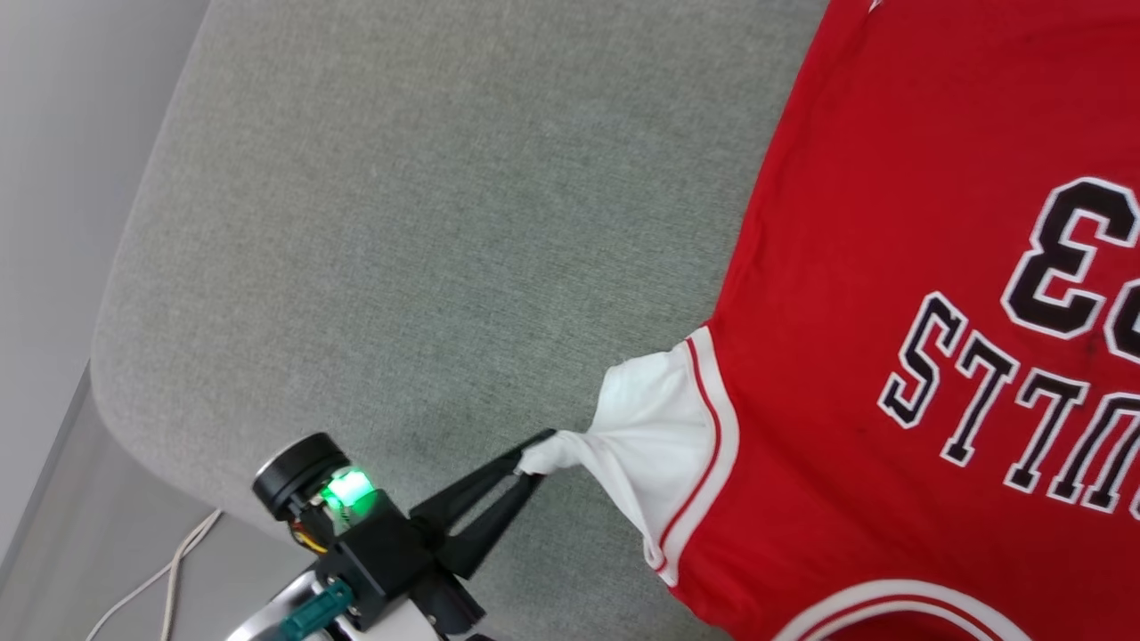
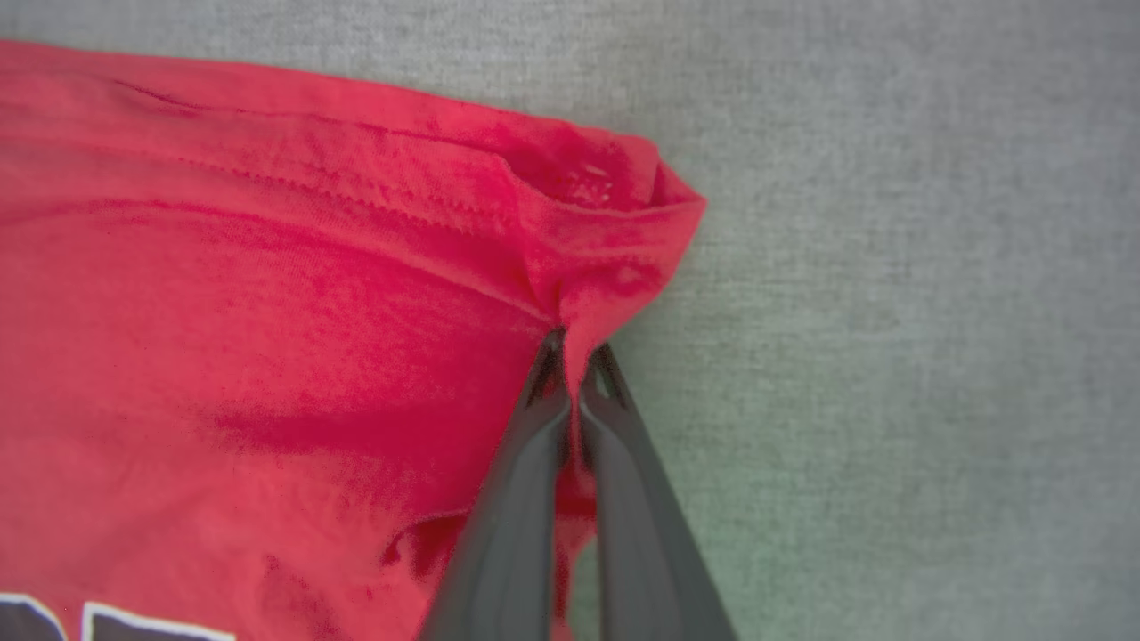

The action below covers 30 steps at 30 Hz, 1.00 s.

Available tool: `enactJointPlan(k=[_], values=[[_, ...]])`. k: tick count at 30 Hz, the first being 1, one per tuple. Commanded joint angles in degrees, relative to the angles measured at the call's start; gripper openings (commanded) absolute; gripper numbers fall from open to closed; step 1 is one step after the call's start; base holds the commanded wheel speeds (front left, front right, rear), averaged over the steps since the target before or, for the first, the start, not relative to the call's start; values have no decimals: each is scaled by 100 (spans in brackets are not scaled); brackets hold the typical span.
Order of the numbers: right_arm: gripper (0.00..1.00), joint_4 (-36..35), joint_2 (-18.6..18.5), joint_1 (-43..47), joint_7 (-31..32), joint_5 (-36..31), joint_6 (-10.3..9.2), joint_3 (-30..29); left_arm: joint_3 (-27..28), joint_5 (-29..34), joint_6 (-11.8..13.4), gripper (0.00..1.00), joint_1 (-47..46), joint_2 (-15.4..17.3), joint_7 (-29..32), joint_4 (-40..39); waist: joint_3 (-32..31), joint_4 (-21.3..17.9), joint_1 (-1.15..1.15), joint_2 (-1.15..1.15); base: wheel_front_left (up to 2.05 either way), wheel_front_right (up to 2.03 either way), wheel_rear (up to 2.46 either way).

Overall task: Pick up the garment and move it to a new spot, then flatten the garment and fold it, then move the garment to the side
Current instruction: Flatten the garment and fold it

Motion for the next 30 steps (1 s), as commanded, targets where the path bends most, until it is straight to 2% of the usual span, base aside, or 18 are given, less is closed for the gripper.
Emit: enactJointPlan(k=[1,8,9,18,24,29,30], values=[[0,196,68,408,61,12,-4,-32,69,-8,60,0,69,44,-54,72,-264,-239,0,0,0,0,0],[0,141,233,1104,-150,629,-3,192,276,-158,244,0,339,247,-146,460,-957,-762,0,0,0,0,0],[0,30,259,1429,-208,840,-4,290,335,-238,292,0,492,302,-170,543,-1199,-955,0,0,0,0,0],[0,-823,271,3150,-376,1832,-3,596,451,-446,554,0,1048,419,-238,753,-1987,-1720,0,0,0,0,0],[0,-1452,532,4308,-535,2288,-3,469,487,-559,640,0,1254,343,-270,861,-2317,-2034,0,0,0,0,0],[0,-1831,875,5006,-628,2403,-3,355,503,-605,682,0,1353,307,-292,911,-2500,-2169,0,0,0,0,0],[0,-2005,1022,5546,-704,2464,-3,331,512,-593,710,0,1421,311,-303,912,-2613,-2213,0,0,0,0,0]])
